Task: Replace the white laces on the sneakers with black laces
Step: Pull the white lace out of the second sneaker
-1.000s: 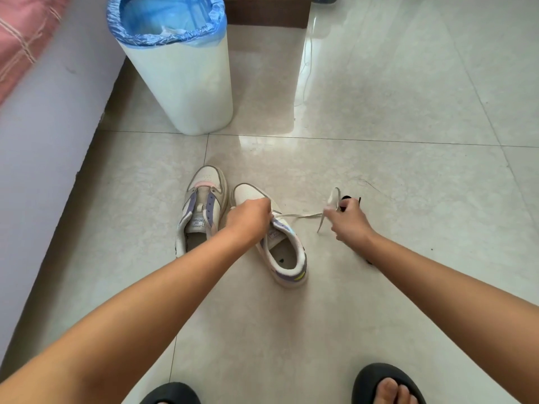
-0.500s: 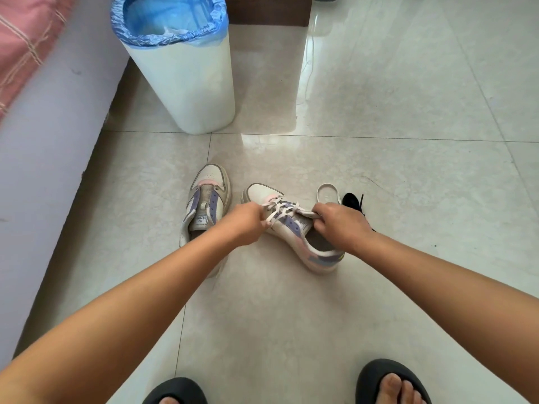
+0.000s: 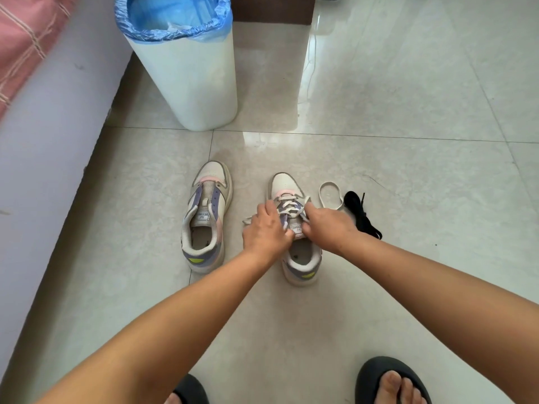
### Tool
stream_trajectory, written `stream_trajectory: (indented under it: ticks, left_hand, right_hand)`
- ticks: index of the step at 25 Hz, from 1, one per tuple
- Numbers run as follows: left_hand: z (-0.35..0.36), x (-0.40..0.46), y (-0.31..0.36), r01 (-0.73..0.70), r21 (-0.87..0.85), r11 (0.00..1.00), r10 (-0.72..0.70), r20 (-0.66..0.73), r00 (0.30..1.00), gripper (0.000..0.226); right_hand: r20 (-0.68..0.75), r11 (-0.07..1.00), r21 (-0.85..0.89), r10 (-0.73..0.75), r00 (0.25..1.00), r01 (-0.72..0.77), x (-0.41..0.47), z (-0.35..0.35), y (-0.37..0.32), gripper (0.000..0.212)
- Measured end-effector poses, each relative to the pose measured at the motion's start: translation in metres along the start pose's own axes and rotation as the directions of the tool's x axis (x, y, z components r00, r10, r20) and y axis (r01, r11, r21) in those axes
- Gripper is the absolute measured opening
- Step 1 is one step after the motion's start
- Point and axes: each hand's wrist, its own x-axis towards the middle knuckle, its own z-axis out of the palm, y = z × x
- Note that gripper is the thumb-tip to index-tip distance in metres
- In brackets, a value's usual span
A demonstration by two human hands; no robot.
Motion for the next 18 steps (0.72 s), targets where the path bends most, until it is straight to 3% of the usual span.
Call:
stream_trajectory:
  ticks: [4,8,10,13,15,18]
  left_hand:
    - [-0.009,-0.001,-0.028,-0.084,-0.01,0.996,0.084,0.002,0.996,0.051]
    - [-0.011,-0.01,-0.05,-0.091,-0.086,0.992,0.09,-0.013,0.996,0.045]
    - [-0.008,-0.01,-0.053,-0.256,-0.031,0.966,0.255,-0.016,0.967,0.041]
    - [-0.003,-0.003,-0.053,-0.45,0.191,0.872,0.474,-0.102,0.875,0.047]
    - [-0.005,-0.003,-0.048,-0.435,0.304,0.848,0.485,-0.111,0.867,0.046]
    - [-0.005,-0.003,-0.036,-0.363,0.367,0.857,0.374,0.042,0.926,0.037]
  right_hand:
    - [0.074,0.991,0.13,0.034,0.997,-0.043,-0.009,-0.003,0.02,0.012]
    - [0.069,0.959,0.281,0.022,0.997,-0.04,-0.02,-0.005,0.034,0.016]
    - [0.015,0.972,0.227,-0.057,0.998,0.052,-0.023,0.0,0.032,0.022]
    - [-0.274,0.961,0.011,-0.262,0.926,0.275,-0.022,0.013,0.031,0.03]
    - [-0.401,0.934,-0.112,-0.356,0.844,0.34,-0.02,0.021,0.031,0.032]
    - [-0.416,0.926,-0.227,-0.373,0.829,0.302,-0.013,0.026,0.023,0.035]
